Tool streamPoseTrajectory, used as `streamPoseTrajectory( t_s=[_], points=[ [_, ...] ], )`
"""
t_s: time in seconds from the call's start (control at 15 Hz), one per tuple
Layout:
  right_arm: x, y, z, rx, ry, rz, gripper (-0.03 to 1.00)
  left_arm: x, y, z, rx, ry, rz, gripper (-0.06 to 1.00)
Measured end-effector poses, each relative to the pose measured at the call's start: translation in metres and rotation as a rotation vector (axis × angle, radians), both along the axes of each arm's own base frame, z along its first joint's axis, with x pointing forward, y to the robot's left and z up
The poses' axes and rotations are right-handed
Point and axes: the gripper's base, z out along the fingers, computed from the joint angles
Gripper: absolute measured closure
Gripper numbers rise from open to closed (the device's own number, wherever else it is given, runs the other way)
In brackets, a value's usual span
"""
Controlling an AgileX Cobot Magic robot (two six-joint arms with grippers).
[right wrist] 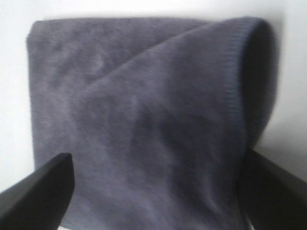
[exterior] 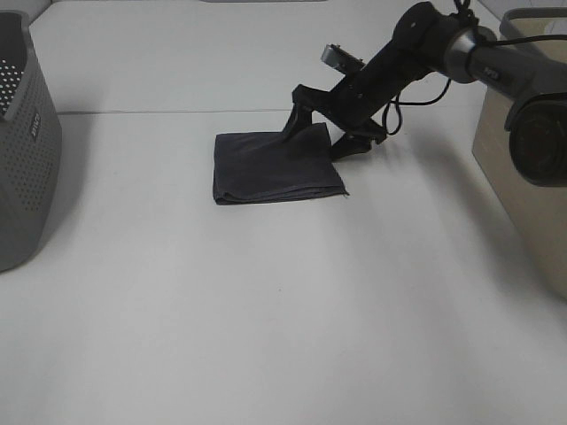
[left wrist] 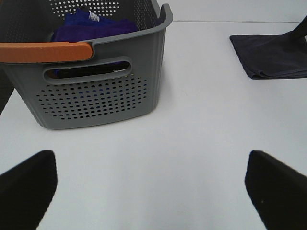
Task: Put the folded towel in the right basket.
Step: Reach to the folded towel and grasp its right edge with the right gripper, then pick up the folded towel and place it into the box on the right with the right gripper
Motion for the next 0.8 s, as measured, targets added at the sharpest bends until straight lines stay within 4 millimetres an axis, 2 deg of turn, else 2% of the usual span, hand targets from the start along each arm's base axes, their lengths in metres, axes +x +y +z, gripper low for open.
streamPoseTrajectory(
  t_s=[0.07,0.13,0.2,0.33,0.4,0.6,0.8],
  points=[
    [-0.003,0.019,-0.007,0.037,-0.002,0.0,0.15,0.0,0.0,0.0,0.0,0.0,0.0,-0.05],
    [-0.007,0.037,-0.012,0.057,-0.018,-0.002,0.26,0.0,0.0,0.0,0.0,0.0,0.0,-0.05],
    [-0.008,0.044,-0.014,0.066,-0.026,-0.002,0.34,0.0,0.0,0.0,0.0,0.0,0.0,-0.05],
    [-0.012,0.059,-0.024,0.078,-0.025,-0.019,0.78,0.0,0.0,0.0,0.0,0.0,0.0,-0.05],
    [-0.012,0.061,-0.026,0.09,-0.014,-0.033,0.91,0.0,0.0,0.0,0.0,0.0,0.0,-0.05],
    [-0.013,0.061,-0.022,0.096,-0.006,-0.026,0.93,0.0,0.0,0.0,0.0,0.0,0.0,-0.05],
    [-0.021,0.054,0.003,-0.017,0.002,0.08,0.93,0.0,0.0,0.0,0.0,0.0,0.0,-0.05]
  ],
)
